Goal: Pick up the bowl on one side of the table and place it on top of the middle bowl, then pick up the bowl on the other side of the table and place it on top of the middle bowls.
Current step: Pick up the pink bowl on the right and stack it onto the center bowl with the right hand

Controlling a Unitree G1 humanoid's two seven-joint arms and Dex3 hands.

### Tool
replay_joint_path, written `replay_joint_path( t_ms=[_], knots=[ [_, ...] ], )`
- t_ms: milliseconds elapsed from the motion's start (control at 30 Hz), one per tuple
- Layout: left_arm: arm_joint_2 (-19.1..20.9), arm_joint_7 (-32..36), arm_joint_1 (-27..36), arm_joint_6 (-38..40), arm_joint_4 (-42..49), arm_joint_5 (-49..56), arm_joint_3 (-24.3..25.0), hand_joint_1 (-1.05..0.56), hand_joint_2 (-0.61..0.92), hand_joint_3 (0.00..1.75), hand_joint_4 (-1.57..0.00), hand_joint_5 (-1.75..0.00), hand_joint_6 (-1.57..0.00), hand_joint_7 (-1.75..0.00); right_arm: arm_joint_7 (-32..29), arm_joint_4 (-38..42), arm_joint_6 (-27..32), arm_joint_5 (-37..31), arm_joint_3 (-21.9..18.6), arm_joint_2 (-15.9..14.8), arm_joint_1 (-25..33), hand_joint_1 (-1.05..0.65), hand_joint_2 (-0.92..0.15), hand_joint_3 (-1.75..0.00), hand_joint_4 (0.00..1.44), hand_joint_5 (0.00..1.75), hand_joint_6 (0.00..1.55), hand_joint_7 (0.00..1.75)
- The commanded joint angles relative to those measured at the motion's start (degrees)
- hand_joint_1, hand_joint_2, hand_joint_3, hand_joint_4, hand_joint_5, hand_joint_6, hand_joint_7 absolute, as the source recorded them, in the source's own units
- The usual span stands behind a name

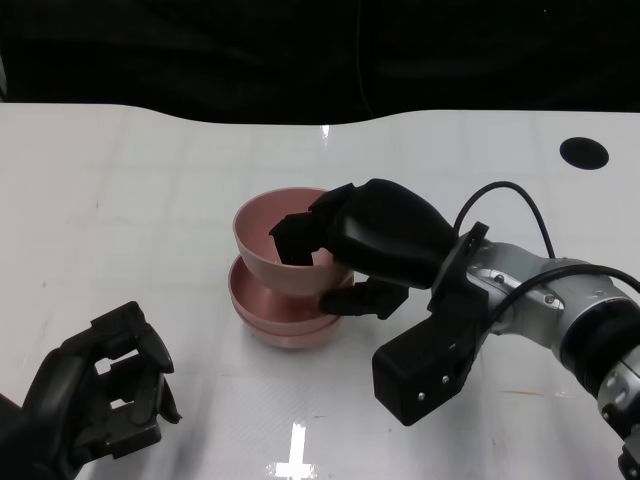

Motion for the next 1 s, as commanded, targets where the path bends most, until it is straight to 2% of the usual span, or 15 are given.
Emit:
replay_joint_path(
  t_ms=[33,167,400,500,800,867,1000],
  knots=[
    [0.36,0.18,0.38,-0.74,-0.29,-0.32,0.44,-0.01,0.58,1.29,-0.87,-1.75,-0.69,-1.75,-1.13,0.74,0.21,-0.18,0.54,0.08,-1.40,-0.40,-0.55,-1.15,0.95,1.75,0.68,1.75],
    [0.39,0.06,0.34,-0.77,-0.41,-0.43,0.46,-0.01,0.59,1.29,-0.86,-1.75,-0.69,-1.75,-1.38,1.22,-0.27,-0.01,0.83,0.23,-1.24,-0.44,-0.61,-1.15,0.96,1.75,0.67,1.75],
    [0.46,0.05,0.18,-1.00,-0.20,-0.34,0.41,0.03,0.62,1.25,-0.85,-1.75,-0.68,-1.75,-0.41,1.33,0.13,-0.38,2.20,0.36,-0.71,-0.39,-0.63,-0.92,0.91,1.75,0.61,1.75],
    [0.47,0.02,0.32,-0.65,-0.48,-0.48,0.36,0.03,0.63,1.24,-0.84,-1.75,-0.67,-1.75,-1.09,1.29,0.57,-0.79,2.97,0.43,-0.44,-0.37,-0.64,-0.87,0.91,1.75,0.62,1.75],
    [0.41,0.07,0.45,-0.42,-0.84,-0.52,0.29,0.01,0.62,1.24,-0.85,-1.75,-0.67,-1.75,-1.90,2.32,0.69,-1.07,4.02,1.06,-0.07,-0.36,-0.65,-0.85,0.92,1.75,0.63,1.75],
    [0.39,0.13,0.42,-0.41,-0.86,-0.45,0.24,0.02,0.62,1.24,-0.85,-1.75,-0.67,-1.75,-2.99,3.29,0.50,-1.62,4.77,1.49,-0.10,-0.37,-0.70,-0.78,0.90,1.75,0.61,1.75],
    [0.37,0.35,0.43,-0.19,-1.01,-0.27,0.17,0.03,0.62,1.25,-0.85,-1.75,-0.67,-1.75,-3.69,4.32,0.71,-1.95,5.38,1.91,-0.45,-0.38,-0.74,-0.75,0.90,1.75,0.61,1.75]
  ],
)
